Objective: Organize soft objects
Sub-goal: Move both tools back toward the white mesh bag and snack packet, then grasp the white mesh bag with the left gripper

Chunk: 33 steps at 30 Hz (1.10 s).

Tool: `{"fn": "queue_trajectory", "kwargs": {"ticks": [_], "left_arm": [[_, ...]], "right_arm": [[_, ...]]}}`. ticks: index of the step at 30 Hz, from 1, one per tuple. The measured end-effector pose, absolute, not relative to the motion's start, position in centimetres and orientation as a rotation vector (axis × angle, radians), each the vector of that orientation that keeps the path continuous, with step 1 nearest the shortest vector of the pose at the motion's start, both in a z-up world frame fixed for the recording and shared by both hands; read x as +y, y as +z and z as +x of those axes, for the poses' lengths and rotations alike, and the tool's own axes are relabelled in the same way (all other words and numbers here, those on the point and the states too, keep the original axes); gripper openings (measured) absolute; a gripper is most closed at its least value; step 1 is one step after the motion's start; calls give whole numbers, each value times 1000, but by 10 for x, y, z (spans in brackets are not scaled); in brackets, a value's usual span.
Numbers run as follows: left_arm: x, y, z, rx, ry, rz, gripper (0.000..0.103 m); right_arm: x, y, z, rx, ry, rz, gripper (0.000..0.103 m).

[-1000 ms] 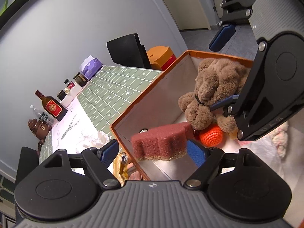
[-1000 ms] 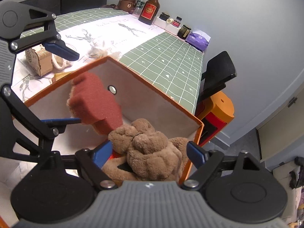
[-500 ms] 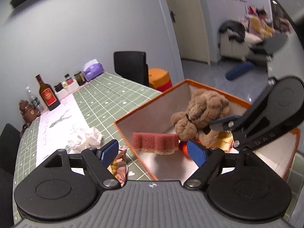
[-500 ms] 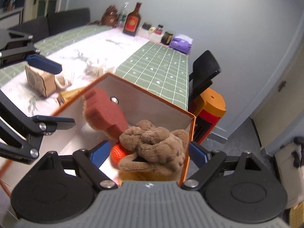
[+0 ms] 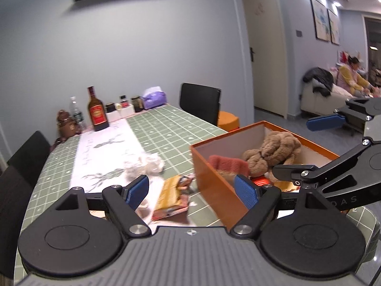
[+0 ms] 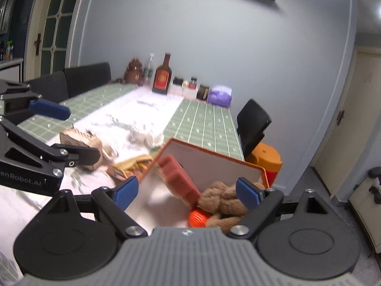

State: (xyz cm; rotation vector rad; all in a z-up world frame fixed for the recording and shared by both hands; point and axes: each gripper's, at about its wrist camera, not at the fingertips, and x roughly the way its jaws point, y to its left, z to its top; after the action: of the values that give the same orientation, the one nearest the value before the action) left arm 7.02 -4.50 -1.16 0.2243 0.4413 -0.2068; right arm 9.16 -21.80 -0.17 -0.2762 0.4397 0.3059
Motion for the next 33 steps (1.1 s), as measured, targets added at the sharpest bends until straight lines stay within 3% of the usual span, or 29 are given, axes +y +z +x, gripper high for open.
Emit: {"fn": "queue_trajectory", "kwargs": {"ticks": [19,32,33], "left_arm": [[81,-62,2,473,16,-70,90],[112,-105,33,649,81,-126,90],[114,-108,37,658,78,-144,90]], "right_arm": [[-129,-45,40,344,342,-113,87],[-84,-91,54,416,407,-201,82],[-80,-95,57,422,409,-221,78]]}}
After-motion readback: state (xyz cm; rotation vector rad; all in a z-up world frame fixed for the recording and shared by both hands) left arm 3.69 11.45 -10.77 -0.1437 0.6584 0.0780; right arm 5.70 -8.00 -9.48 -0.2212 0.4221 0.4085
